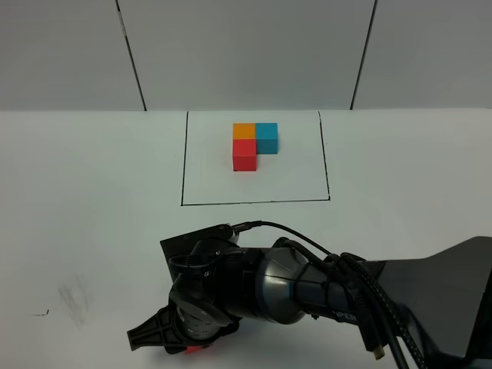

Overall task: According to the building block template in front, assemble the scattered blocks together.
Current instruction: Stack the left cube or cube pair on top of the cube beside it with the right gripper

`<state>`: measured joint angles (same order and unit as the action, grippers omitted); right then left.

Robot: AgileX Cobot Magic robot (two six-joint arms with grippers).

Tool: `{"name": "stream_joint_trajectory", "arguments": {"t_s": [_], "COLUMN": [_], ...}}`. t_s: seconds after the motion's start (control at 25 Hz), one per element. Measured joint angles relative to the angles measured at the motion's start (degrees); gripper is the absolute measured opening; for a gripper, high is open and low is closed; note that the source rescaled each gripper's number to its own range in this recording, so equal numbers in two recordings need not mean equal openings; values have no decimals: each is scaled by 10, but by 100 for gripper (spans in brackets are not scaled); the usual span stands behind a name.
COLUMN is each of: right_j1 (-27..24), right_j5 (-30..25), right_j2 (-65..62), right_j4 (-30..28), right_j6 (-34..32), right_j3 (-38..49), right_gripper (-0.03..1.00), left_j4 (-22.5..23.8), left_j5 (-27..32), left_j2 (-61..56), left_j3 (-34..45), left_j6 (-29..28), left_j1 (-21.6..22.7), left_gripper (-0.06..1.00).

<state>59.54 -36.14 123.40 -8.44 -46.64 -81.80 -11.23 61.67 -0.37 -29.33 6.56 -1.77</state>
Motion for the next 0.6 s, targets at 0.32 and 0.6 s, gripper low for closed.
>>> {"name": "stream_joint_trajectory", "arguments": {"t_s": [0.32,0.6], "right_j1": [-33,-52], "right_j5": [-11,-12], "right_j2": [0,0], "right_j4": [4,17], "right_j6": [-28,-29], "right_j3": [0,0], "right_gripper": [21,21], "left_j4": [0,0], "left_j5": [0,0], "left_j2": [0,0], "left_j3": [0,0], "left_j6": [0,0], "left_j1": [0,0], "left_gripper": [95,95]}}
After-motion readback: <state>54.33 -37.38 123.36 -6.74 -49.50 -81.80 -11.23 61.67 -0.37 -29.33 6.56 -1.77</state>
